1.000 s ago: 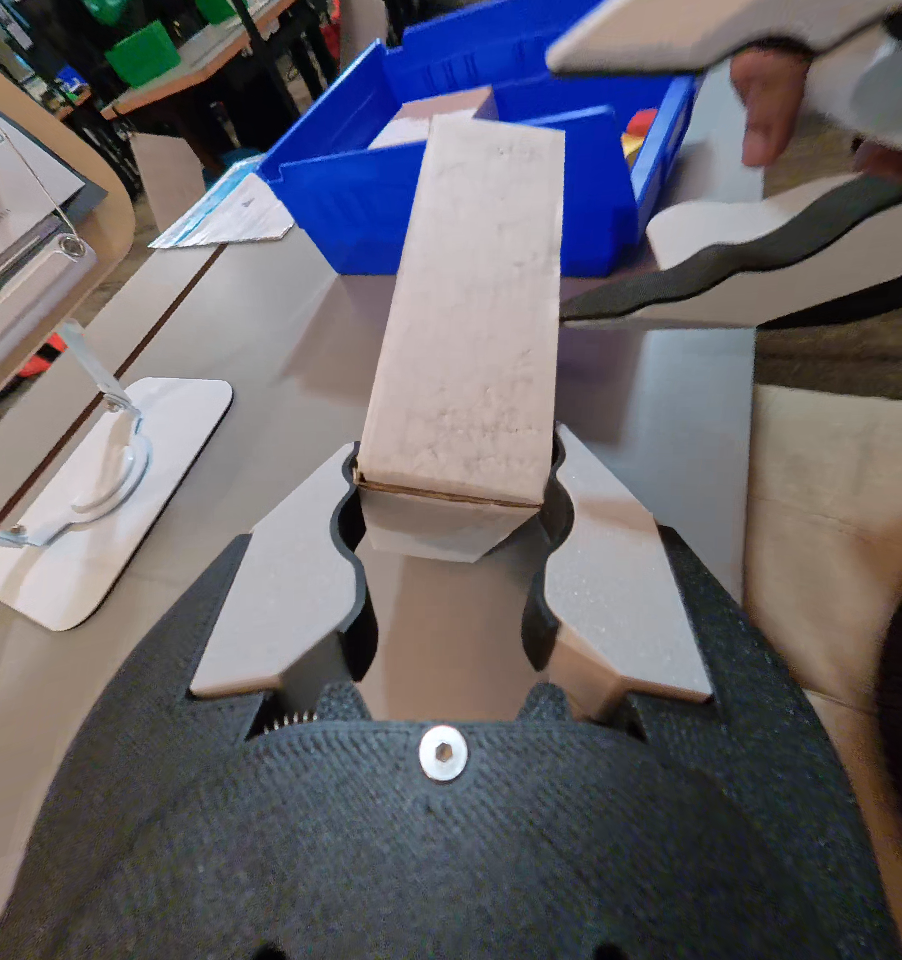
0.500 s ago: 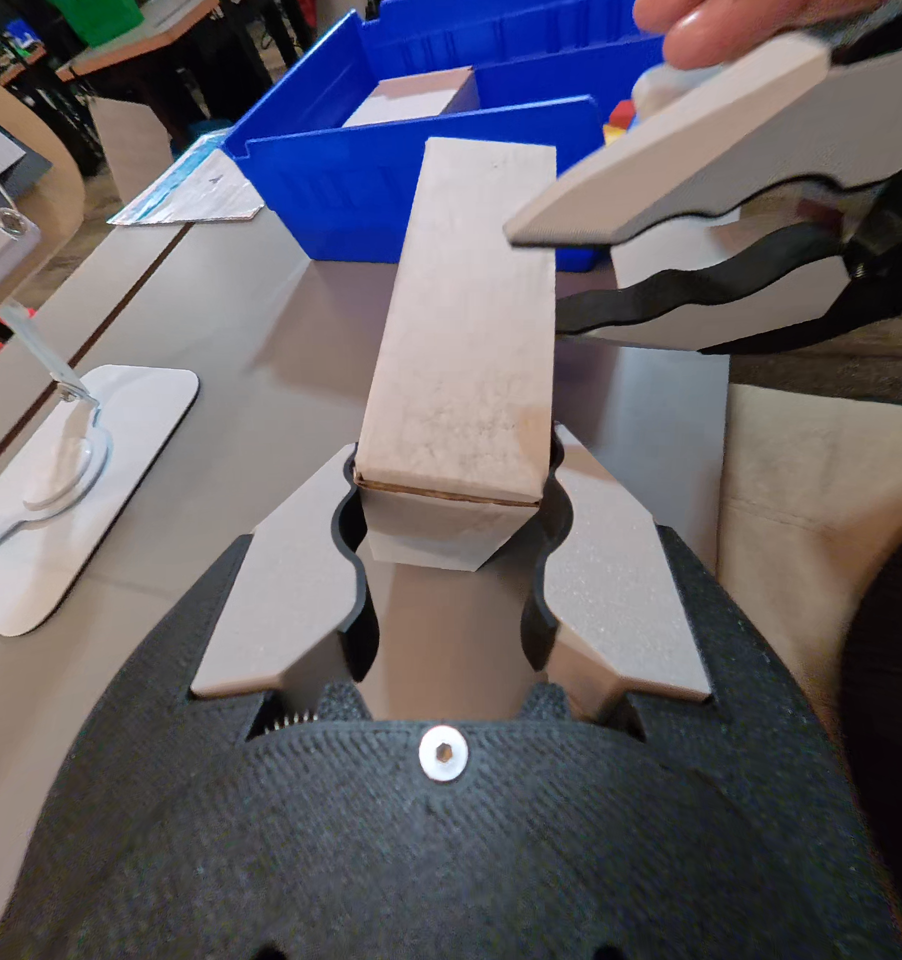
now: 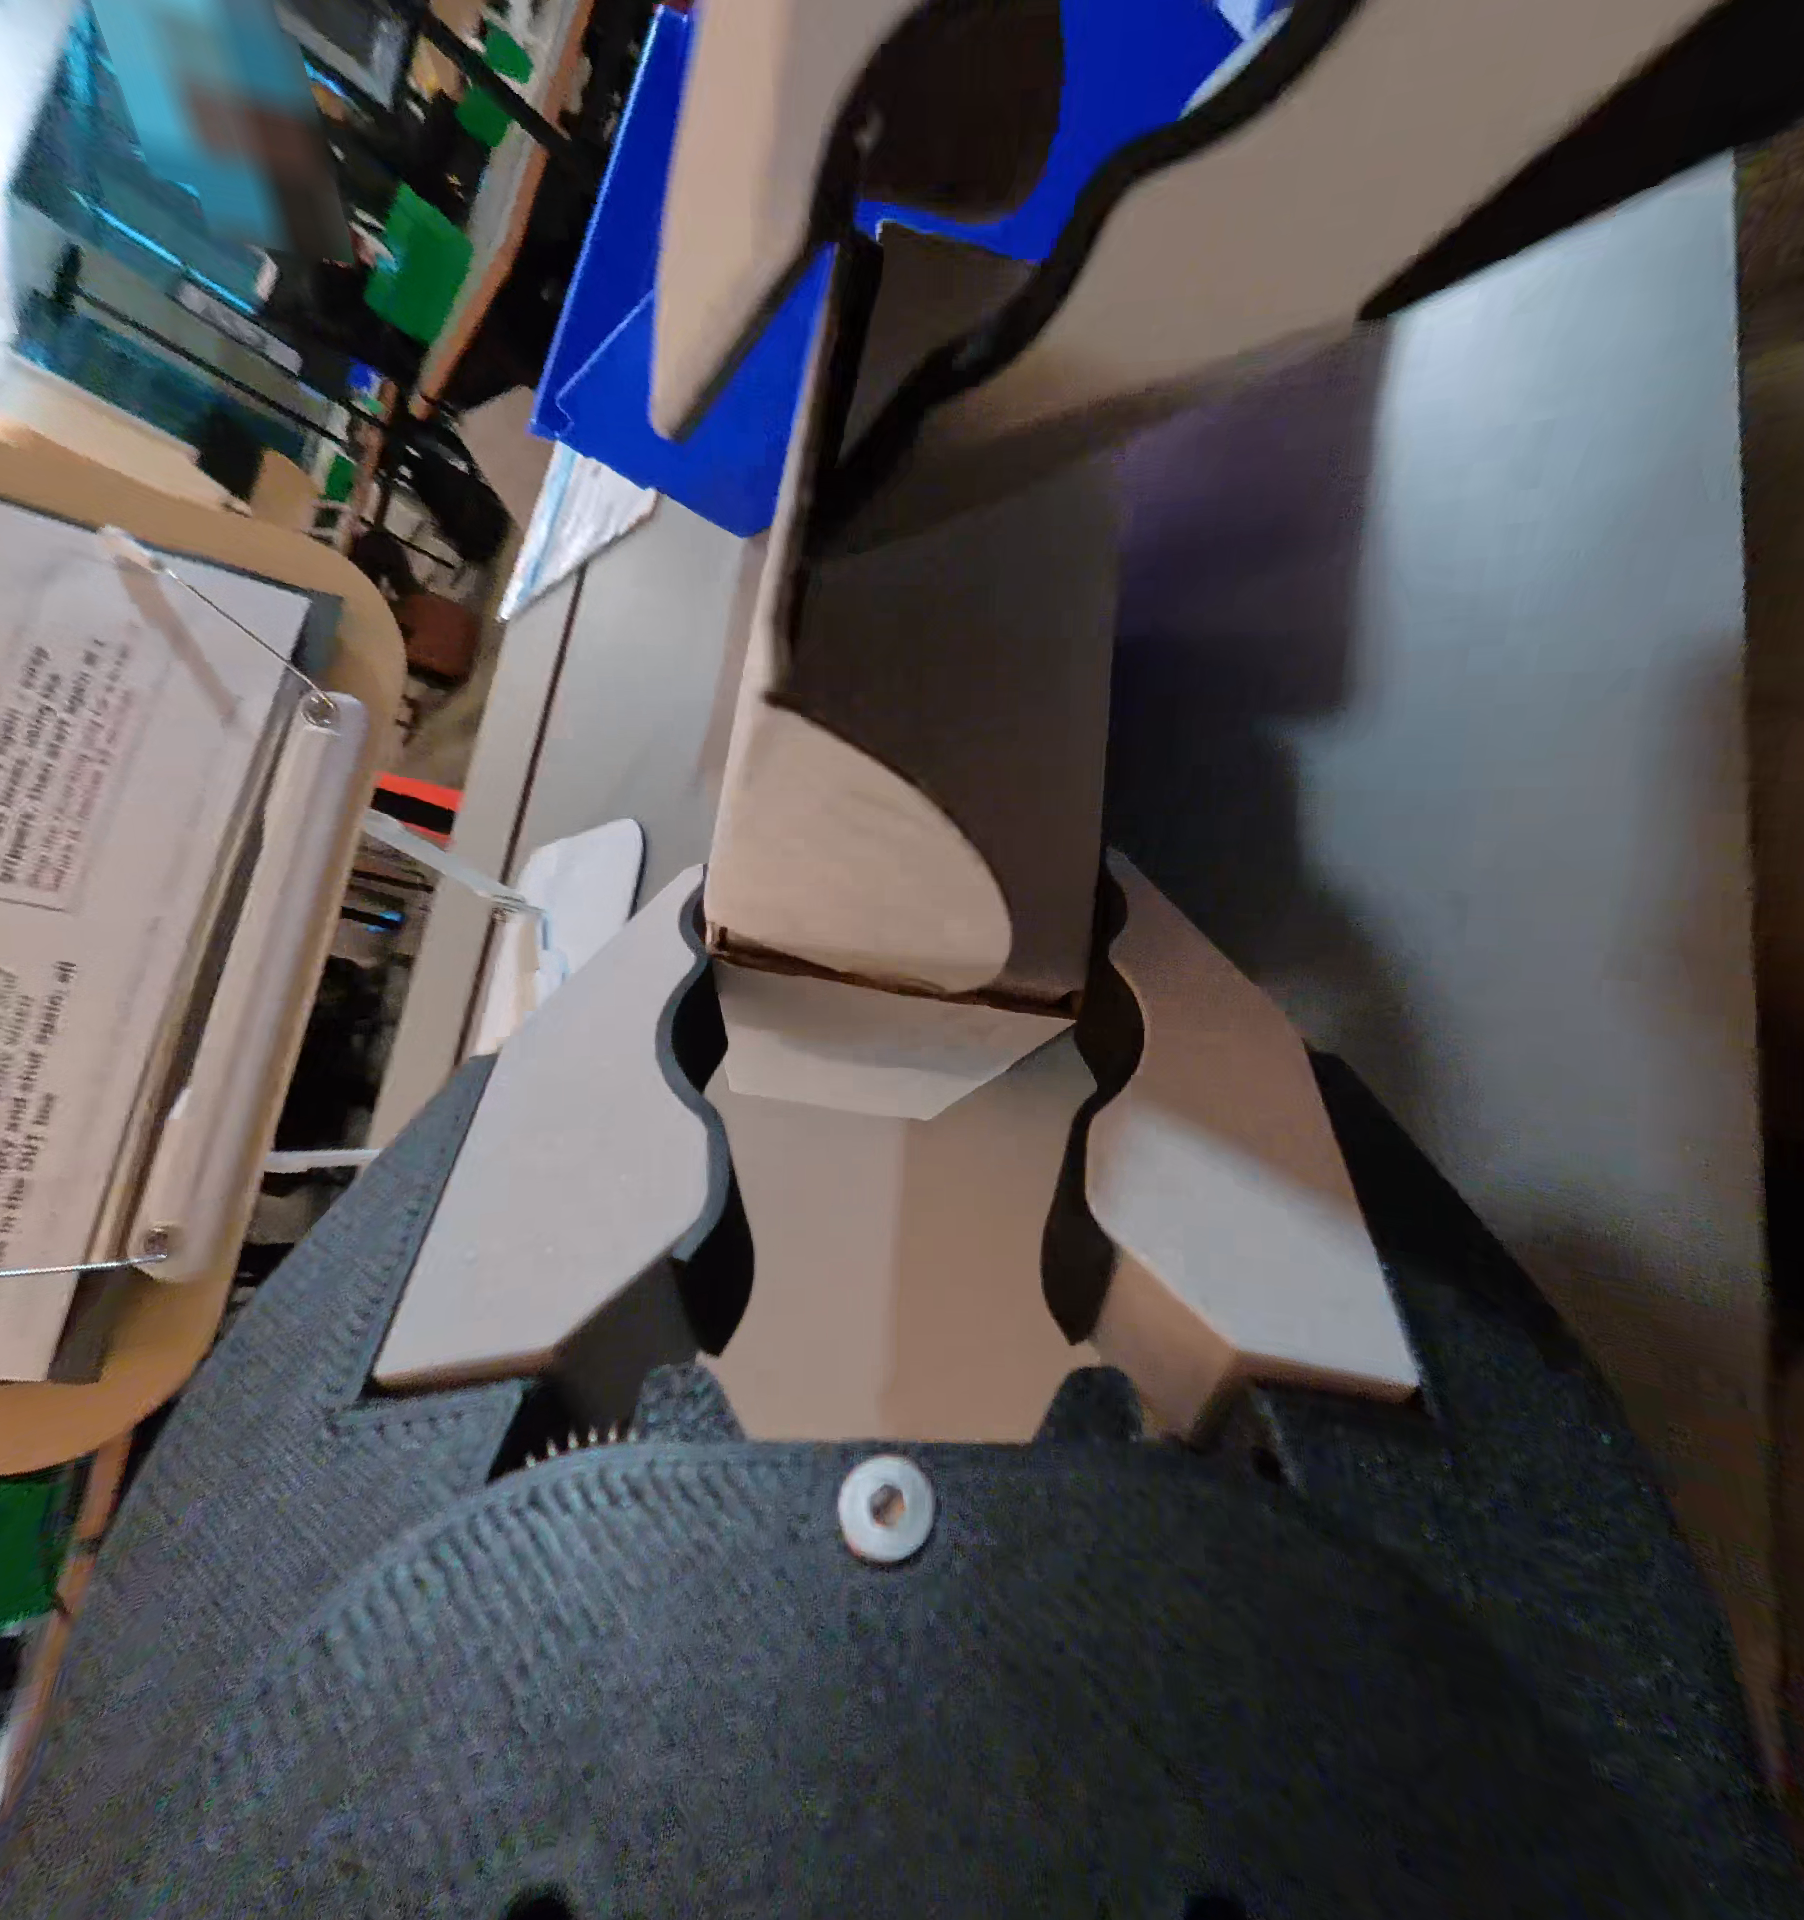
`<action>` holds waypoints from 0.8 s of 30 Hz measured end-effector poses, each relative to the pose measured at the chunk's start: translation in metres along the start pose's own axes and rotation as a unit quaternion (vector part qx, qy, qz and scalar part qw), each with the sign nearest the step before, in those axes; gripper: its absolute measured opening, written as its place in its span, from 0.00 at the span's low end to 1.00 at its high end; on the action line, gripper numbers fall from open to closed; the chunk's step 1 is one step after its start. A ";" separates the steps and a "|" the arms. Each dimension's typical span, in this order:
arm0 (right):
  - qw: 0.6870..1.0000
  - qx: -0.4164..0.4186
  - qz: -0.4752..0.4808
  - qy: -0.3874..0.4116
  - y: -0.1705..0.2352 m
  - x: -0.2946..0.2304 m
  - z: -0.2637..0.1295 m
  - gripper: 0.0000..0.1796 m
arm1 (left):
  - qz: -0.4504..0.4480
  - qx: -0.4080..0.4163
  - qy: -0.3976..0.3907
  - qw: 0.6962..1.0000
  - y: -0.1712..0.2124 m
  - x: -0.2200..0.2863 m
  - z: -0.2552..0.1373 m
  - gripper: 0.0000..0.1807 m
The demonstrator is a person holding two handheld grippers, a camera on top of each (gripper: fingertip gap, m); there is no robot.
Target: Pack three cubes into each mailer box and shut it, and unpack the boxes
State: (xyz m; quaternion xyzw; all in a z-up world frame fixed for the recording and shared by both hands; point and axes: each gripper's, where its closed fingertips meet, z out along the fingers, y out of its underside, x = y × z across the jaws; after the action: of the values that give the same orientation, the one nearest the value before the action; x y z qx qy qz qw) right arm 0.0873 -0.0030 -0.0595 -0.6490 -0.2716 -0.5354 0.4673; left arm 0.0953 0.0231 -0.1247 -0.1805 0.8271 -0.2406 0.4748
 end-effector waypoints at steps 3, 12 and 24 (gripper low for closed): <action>0.999 -0.001 0.028 -0.023 -0.001 -0.003 0.000 0.07 | 0.015 0.018 -0.008 1.000 0.001 0.000 -0.001 0.39; 0.999 0.007 -0.045 -0.013 -0.003 -0.014 -0.002 0.04 | 0.006 0.074 0.026 0.997 0.000 0.010 -0.013 0.38; 0.998 0.002 -0.063 -0.007 0.002 -0.018 -0.002 0.03 | 0.026 0.125 -0.020 0.992 -0.021 0.002 -0.034 0.27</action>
State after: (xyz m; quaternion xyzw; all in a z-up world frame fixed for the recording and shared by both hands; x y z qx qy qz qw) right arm 0.0834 -0.0025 -0.0769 -0.6330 -0.3164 -0.5589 0.4323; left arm 0.0657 0.0124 -0.0992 -0.1026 0.7853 -0.3260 0.5162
